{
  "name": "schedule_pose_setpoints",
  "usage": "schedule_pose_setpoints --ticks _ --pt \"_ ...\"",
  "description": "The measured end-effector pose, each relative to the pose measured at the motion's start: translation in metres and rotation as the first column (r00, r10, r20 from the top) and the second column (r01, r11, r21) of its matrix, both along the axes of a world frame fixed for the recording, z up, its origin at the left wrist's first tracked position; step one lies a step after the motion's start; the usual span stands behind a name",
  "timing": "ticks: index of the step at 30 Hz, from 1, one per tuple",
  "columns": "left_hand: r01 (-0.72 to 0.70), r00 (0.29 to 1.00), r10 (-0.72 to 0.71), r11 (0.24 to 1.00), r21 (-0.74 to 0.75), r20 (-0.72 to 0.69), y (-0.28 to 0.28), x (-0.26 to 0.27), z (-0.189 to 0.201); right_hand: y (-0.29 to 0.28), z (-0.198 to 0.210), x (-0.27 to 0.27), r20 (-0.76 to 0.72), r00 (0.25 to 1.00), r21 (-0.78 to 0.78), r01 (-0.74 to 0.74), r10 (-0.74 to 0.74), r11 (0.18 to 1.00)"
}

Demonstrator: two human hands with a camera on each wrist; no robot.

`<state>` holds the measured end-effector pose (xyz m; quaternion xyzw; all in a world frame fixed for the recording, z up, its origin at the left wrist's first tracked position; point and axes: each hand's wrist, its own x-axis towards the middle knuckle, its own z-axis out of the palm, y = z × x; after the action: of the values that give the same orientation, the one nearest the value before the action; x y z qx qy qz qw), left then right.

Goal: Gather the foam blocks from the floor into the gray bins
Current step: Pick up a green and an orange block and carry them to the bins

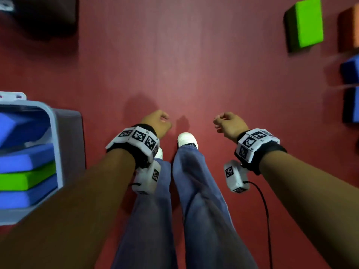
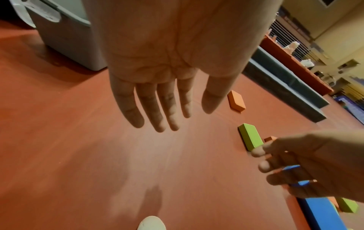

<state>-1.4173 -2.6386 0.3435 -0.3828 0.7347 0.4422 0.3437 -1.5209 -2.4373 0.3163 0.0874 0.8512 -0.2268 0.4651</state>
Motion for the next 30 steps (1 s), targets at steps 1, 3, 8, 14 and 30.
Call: schedule_pose_setpoints --ticks 1,3,8,14,30 --pt "0.020 1.000 -0.020 1.000 -0.011 -0.005 -0.002 -0.005 0.002 0.006 0.003 -0.001 -0.008 0.999 -0.006 0.033 -0.033 0.999" --pt "0.080 0.996 -0.082 0.996 -0.038 -0.038 -0.006 -0.021 0.013 0.014 0.015 -0.006 -0.023 0.997 -0.012 0.069 -0.069 0.998" --pt "0.195 0.959 -0.213 0.975 -0.107 -0.187 0.005 -0.077 0.084 0.034 0.083 -0.020 -0.104 0.986 -0.034 0.129 -0.132 0.991" --pt "0.375 0.833 -0.410 0.912 -0.167 -0.372 0.066 -0.129 0.192 0.076 0.189 -0.029 -0.224 0.926 -0.146 0.275 -0.303 0.950" --pt "0.554 0.703 -0.585 0.807 -0.204 -0.403 0.351 -0.304 0.268 0.380 0.285 -0.113 -0.304 0.735 -0.197 0.575 -0.607 0.794"
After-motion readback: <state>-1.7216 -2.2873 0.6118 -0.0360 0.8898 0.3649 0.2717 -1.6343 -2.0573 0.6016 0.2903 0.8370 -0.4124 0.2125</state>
